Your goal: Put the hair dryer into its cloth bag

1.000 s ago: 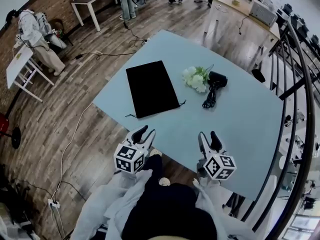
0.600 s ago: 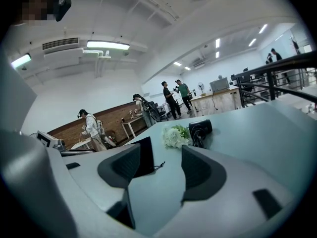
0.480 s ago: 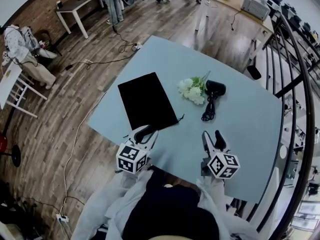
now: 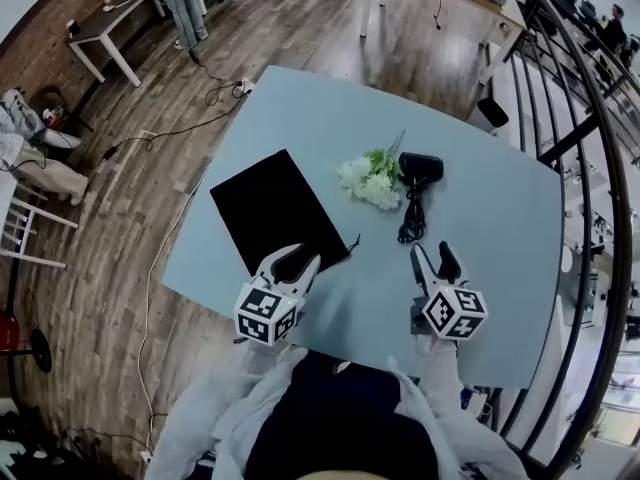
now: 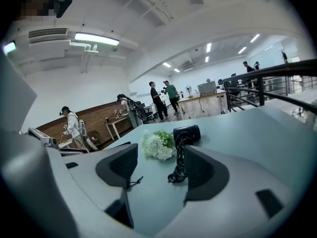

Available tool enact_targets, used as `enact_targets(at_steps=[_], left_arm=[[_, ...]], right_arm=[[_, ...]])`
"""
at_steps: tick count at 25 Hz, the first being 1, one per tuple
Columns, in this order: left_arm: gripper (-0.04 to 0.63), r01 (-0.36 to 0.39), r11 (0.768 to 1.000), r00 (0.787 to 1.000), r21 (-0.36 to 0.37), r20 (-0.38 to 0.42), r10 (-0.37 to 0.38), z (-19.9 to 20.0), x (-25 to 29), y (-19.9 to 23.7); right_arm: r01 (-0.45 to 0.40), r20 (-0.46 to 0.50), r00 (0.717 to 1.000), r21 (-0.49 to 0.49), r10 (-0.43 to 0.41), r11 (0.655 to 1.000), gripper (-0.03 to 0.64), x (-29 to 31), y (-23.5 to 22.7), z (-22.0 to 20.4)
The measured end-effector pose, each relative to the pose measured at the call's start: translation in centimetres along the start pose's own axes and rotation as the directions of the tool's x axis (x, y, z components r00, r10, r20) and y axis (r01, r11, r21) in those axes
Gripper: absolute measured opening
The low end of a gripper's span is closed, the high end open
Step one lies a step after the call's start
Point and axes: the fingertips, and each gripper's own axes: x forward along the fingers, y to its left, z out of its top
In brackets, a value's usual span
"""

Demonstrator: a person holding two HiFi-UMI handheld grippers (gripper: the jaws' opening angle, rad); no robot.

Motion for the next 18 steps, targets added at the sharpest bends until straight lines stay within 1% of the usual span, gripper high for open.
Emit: enact_targets(at_steps=[6, 11, 15, 18], left_arm=[[0.124, 0.069, 0.998, 0.997, 0.000, -0.037, -0.069, 0.3, 4.0, 0.8], [0.123, 0.124, 0.992, 0.991, -0.007, -0.051, -0.124, 0.7, 7.1, 1.4], [0.123, 0.143, 0.990, 0.988, 0.004, -0.059, -0.143, 1.1, 8.7, 1.6], [0.124, 0.148, 0.989, 0.987, -0.007, -0.061, -0.148, 1.3, 9.5, 1.9]], right_arm=[[0.065, -0.020, 0.998, -0.003, -0.065, 0.998, 0.304, 3.8, -2.4, 0.3], [0.094, -0.048, 0.994, 0.000, -0.094, 0.996, 0.314, 7.8, -4.1, -0.1], [0.117, -0.068, 0.991, 0.002, -0.117, 0.993, 0.314, 10.7, -5.2, -0.1], [0.129, -0.088, 0.988, -0.003, -0.129, 0.992, 0.314, 12.7, -6.0, -0.2]])
